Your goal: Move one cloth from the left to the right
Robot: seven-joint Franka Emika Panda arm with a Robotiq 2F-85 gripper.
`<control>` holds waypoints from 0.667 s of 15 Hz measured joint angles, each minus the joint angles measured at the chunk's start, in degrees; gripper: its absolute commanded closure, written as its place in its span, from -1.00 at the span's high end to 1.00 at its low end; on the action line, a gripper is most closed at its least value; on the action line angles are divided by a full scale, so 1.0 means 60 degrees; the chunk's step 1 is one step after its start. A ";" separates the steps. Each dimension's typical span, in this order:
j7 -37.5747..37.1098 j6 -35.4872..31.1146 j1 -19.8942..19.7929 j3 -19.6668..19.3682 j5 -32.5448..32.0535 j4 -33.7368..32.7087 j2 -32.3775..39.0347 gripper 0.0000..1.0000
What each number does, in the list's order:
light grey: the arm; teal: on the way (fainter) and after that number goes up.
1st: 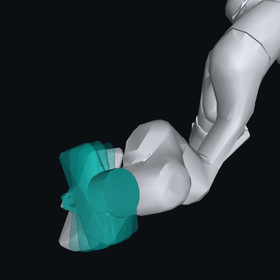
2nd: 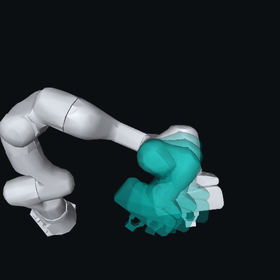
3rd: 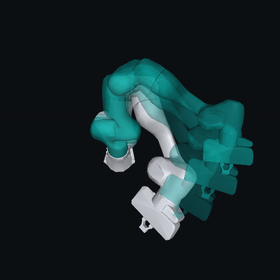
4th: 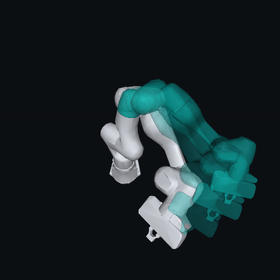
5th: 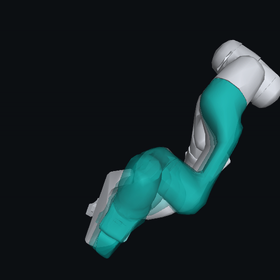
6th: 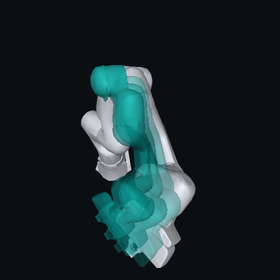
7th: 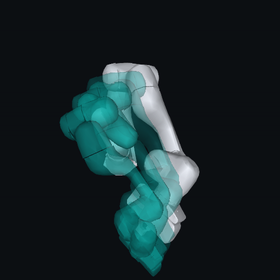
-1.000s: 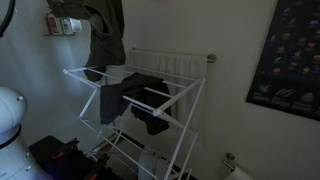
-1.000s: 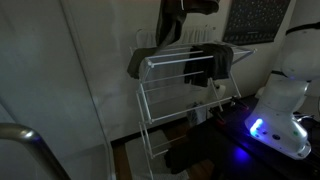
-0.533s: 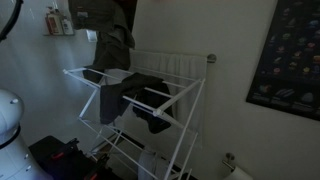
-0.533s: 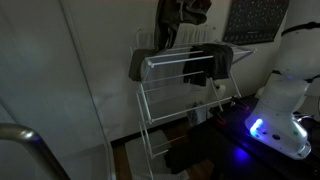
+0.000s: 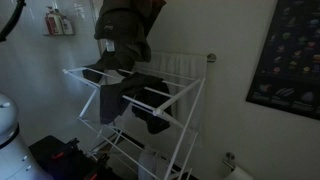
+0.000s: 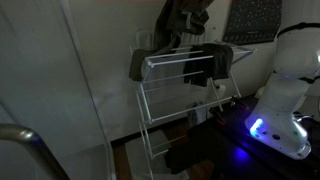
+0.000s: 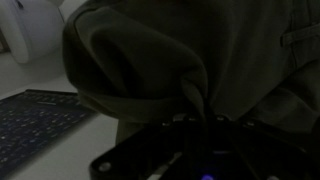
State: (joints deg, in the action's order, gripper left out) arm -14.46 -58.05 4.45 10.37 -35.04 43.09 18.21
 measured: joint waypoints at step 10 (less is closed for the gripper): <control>0.0857 0.0253 -0.0414 -0.0389 -0.1175 0.0857 -0.0013 -0.91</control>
State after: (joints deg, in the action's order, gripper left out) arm -9.32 -56.53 1.97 8.04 -42.09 48.23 18.14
